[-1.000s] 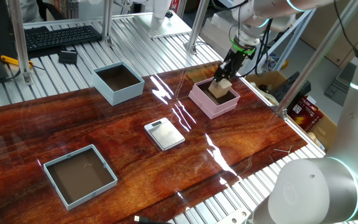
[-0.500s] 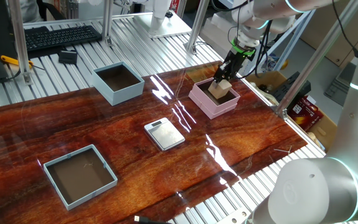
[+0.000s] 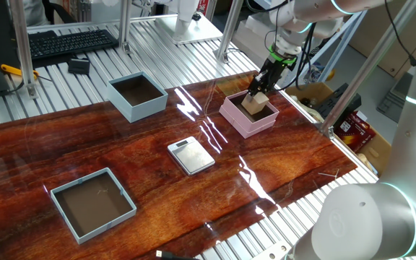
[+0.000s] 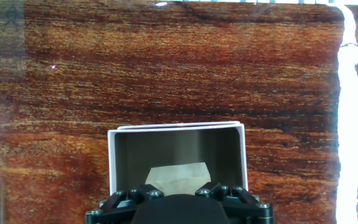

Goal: Move an object from one box to another

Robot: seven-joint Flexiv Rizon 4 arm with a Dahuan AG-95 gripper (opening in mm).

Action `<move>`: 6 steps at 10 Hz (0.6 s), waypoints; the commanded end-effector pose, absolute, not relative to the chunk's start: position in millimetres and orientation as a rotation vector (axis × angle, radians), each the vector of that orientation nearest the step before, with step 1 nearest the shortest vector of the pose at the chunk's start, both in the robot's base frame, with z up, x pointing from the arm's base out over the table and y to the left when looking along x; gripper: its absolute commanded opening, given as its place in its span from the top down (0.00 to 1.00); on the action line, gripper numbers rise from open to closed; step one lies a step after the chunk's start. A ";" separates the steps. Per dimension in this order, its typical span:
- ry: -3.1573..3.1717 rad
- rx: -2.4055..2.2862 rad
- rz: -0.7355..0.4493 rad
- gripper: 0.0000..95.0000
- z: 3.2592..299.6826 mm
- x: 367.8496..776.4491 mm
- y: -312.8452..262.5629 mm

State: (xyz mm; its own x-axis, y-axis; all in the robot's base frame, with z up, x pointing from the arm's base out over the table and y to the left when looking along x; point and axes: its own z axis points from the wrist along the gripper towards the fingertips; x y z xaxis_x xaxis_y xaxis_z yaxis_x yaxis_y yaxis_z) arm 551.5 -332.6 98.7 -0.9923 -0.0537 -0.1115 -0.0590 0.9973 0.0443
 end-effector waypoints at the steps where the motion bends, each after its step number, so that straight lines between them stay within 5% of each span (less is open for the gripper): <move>1: 3.019 -0.083 0.072 1.00 99.2 550.4 -332.0; 6: 3.027 -0.067 0.072 1.00 99.2 550.4 -332.0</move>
